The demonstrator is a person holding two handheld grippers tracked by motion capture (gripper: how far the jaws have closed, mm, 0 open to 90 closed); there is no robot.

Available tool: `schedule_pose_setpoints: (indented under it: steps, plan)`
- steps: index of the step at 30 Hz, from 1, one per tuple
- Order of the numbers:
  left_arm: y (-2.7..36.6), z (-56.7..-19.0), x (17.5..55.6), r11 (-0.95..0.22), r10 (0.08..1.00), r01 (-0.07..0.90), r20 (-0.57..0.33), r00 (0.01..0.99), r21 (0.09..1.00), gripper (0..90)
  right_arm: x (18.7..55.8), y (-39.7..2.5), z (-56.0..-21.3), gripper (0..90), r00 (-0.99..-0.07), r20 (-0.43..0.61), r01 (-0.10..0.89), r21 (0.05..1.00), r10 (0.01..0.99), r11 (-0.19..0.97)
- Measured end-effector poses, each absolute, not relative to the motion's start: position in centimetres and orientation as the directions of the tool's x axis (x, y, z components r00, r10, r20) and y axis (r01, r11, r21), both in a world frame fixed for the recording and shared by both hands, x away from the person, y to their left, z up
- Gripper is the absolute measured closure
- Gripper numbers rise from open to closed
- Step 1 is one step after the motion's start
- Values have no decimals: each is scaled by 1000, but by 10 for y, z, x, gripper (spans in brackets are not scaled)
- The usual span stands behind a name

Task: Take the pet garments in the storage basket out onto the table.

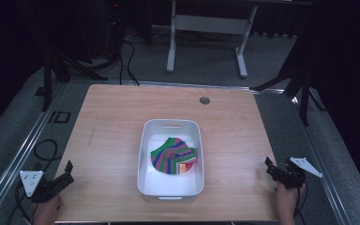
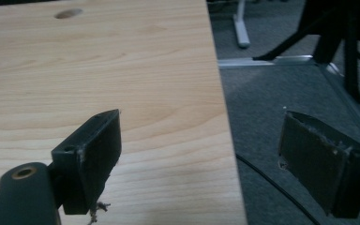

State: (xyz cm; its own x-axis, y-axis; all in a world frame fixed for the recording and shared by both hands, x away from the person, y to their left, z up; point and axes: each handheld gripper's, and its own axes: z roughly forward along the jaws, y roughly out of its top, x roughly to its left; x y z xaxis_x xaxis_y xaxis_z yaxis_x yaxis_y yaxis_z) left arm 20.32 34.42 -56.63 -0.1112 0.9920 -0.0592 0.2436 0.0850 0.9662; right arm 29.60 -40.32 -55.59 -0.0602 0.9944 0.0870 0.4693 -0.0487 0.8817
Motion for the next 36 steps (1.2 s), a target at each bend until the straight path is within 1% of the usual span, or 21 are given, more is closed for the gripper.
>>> schedule_pose_setpoints:
  steps: [7,12,14,15,17,18,19,20,21,23,24,25,27,28,29,30,32,36]
  plan:
    - [344,-566,203,85,992,242,-60,-111,967,9,296,-402,-556,136,-76,82,473,880,994,-36]
    - [344,-566,203,85,992,243,-60,-109,966,9,296,-404,-556,138,-85,105,475,878,991,-52]
    - [344,-566,203,82,993,242,-58,-106,967,9,298,-405,-556,139,-108,124,489,871,986,-56]
    - [344,-566,203,80,993,243,-55,-106,967,10,299,-406,-556,139,-129,127,498,866,983,-47]
    - [344,-566,203,78,993,243,-54,-105,967,9,305,-406,-557,137,-208,139,544,839,968,-4]
    - [344,-566,203,84,993,243,-60,-105,966,9,310,-406,-558,133,-292,155,580,813,944,45]
    - [345,-566,203,81,993,243,-56,-105,967,9,310,-406,-558,133,-292,155,580,813,944,45]
    - [345,-566,203,83,993,245,-59,-104,966,9,317,-404,-559,133,-369,180,632,768,912,104]
    - [344,-566,203,83,993,244,-59,-104,966,9,319,-403,-559,134,-391,174,644,753,904,133]
    - [345,-566,203,81,993,244,-57,-104,966,9,321,-403,-558,139,-405,170,646,748,898,150]
    - [345,-566,203,84,993,244,-60,-104,966,9,325,-403,-555,141,-450,191,647,743,873,171]
    - [345,-566,203,83,993,243,-59,-104,966,9,327,-402,-553,144,-460,184,643,744,869,183]
    - [344,-566,203,84,993,244,-60,-104,966,9,332,-398,-548,144,-511,169,634,736,843,237]
    - [344,-566,203,84,993,243,-60,-105,966,9,332,-398,-548,144,-511,169,634,736,843,237]
    - [345,-566,203,79,993,244,-55,-103,967,9,339,-395,-545,144,-560,166,618,736,812,277]
    - [345,-566,203,79,993,244,-55,-103,967,9,342,-393,-543,144,-588,170,613,732,791,299]
    - [345,-566,203,80,993,245,-57,-102,966,9,348,-388,-540,144,-633,142,593,721,761,358]
    - [345,-566,203,80,993,244,-57,-101,966,9,358,-378,-534,147,-693,125,565,705,710,428]
